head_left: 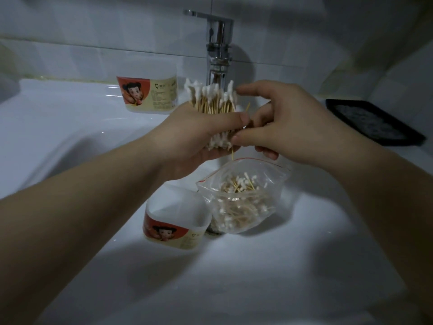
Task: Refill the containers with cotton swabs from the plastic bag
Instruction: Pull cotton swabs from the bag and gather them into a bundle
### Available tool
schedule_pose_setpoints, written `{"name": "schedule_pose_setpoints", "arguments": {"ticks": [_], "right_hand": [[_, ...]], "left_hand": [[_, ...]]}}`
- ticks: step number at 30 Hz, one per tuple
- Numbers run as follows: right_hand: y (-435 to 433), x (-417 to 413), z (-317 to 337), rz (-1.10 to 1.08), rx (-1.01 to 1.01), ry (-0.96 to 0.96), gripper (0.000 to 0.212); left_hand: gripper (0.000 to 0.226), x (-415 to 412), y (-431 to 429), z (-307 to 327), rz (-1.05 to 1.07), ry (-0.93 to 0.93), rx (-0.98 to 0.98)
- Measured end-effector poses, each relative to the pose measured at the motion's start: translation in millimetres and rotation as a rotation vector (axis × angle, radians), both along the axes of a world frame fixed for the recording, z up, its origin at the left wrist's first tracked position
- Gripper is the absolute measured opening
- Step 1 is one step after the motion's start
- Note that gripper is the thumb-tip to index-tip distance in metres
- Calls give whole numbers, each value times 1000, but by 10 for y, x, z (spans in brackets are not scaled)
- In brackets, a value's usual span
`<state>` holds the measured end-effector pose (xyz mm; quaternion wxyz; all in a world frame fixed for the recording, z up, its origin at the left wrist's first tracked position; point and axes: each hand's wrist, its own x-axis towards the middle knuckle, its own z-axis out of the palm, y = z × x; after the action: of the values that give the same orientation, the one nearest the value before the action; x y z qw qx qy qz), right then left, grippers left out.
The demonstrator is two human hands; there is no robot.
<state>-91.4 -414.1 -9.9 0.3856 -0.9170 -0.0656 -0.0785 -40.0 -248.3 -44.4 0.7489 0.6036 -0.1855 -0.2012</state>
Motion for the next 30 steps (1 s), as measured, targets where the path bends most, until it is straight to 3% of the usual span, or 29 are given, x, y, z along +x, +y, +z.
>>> {"name": "schedule_pose_setpoints", "arguments": {"ticks": [8,12,17,20,24,26,30], "right_hand": [[0,-8,-13,72,-105,12,99],[-37,11,-35,75,-293,-60,115],[-53,56,-70,103,-407,-119,116],[-55,86,-86,111,-427,-152,109],[-66,111,-98,116,-421,-257,70],[-73,119,-106,109,-414,-283,65],[-67,101,-98,102,-417,-208,110]], "left_hand": [[6,-31,-45,-6,116,20,7],[7,-18,-19,19,95,76,-63],[20,-34,-33,25,20,75,-45],[16,-23,-19,21,-17,98,-28],[19,-31,-15,41,-75,86,-28],[19,-20,-11,53,-83,99,-39],[14,-13,5,63,-95,139,-72]]}}
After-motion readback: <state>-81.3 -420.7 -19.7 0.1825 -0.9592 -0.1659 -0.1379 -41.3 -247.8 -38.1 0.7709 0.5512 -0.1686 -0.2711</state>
